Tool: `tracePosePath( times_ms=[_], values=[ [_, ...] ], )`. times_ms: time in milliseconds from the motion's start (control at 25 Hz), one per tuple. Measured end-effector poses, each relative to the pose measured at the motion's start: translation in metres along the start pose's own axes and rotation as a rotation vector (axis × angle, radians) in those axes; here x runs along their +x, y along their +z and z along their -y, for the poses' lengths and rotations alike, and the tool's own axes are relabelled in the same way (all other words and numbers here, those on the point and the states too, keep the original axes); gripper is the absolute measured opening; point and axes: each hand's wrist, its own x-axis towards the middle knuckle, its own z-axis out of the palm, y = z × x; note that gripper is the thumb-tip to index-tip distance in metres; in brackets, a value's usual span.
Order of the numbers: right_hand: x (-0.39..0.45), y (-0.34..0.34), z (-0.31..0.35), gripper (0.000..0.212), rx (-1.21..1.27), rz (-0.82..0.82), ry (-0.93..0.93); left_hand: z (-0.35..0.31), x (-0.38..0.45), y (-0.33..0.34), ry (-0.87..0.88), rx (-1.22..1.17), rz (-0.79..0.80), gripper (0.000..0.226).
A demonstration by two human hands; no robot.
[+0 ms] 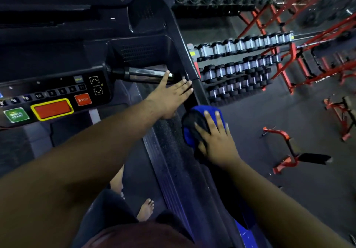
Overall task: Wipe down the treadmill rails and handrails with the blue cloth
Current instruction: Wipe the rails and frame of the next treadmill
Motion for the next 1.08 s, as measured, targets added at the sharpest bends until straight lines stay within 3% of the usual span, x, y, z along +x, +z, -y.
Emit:
tracePosePath(
  times_ms=[160, 280, 440, 640, 760, 840, 960, 1080],
  values=[
    [0.076, -0.012, 0.024, 0.047, -0.173, 0.036, 0.024, -0.004, -0.001, 0.007, -0.053, -0.03, 0.009, 0.1],
    [0.017, 0.008, 0.018, 0.034, -0.393, 0.096, -0.155, -0.014, -0.004, 0.01, -0.08, -0.053, -0.027, 0.102],
    [-0.055, 0.019, -0.008, 0.029, -0.454, 0.177, -0.394, -0.031, -0.015, 0.013, -0.074, -0.096, -0.067, 0.101],
    [-0.044, 0.024, 0.005, 0.033, -0.258, -0.032, -0.136, -0.071, -0.027, 0.02, -0.059, -0.081, -0.035, 0.102],
    [-0.144, 0.059, -0.012, 0.026, -0.229, -0.025, -0.195, -0.097, -0.039, 0.022, -0.032, -0.073, -0.048, 0.104],
    [-0.196, 0.07, -0.03, 0.032, -0.176, -0.058, -0.243, -0.12, -0.048, 0.024, -0.023, -0.092, -0.049, 0.105],
    [-0.166, 0.058, -0.028, 0.048, -0.072, -0.179, -0.177, -0.157, -0.055, 0.021, -0.047, -0.136, -0.017, 0.105],
    [-0.122, 0.036, -0.008, 0.069, 0.127, -0.166, 0.027, -0.18, -0.061, 0.02, -0.132, -0.232, 0.009, 0.103]
  ],
)
